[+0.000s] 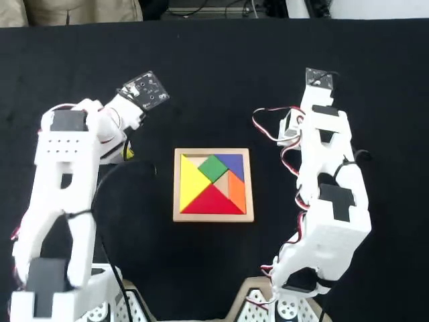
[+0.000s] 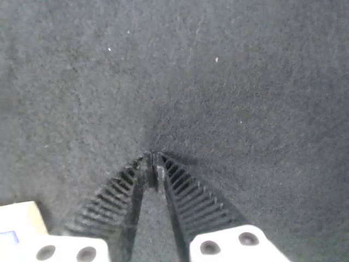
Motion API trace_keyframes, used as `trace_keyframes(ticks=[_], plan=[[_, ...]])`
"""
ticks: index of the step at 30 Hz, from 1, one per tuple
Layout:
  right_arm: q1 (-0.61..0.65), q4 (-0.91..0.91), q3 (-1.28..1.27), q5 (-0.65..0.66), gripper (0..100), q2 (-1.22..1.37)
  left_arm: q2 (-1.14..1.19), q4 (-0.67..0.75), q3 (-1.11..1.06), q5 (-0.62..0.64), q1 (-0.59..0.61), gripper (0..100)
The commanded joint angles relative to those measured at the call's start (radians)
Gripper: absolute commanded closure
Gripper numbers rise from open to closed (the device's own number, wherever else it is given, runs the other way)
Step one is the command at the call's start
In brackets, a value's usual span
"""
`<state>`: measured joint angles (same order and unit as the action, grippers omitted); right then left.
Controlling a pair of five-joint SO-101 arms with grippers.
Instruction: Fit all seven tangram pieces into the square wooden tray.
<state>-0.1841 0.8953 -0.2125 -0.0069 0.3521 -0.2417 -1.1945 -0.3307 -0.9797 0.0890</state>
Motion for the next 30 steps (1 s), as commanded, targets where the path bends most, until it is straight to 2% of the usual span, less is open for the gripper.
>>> trace_keyframes(ticks=[1, 5, 9, 14, 24, 30], plan=[[0.008, 0.005, 0.048, 0.009, 98.7, -0.004, 0.123, 0.041, 0.067, 0.018, 0.016, 75], [0.008, 0.005, 0.047, 0.011, 98.7, -0.004, 0.259, 0.041, 0.176, 0.087, 0.033, 75], [0.008, 0.005, 0.048, 0.011, 98.7, -0.004, 0.391, 0.040, 0.252, 0.104, 0.071, 75], [0.008, 0.005, 0.048, 0.011, 98.7, -0.004, 0.517, 0.040, 0.308, 0.100, 0.119, 62], [0.008, 0.003, 0.048, 0.011, 98.7, -0.004, 0.631, 0.049, 0.325, 0.072, 0.114, 65], [0.008, 0.003, 0.048, 0.011, 98.7, -0.004, 0.666, 0.135, 0.325, 0.075, 0.120, 65]])
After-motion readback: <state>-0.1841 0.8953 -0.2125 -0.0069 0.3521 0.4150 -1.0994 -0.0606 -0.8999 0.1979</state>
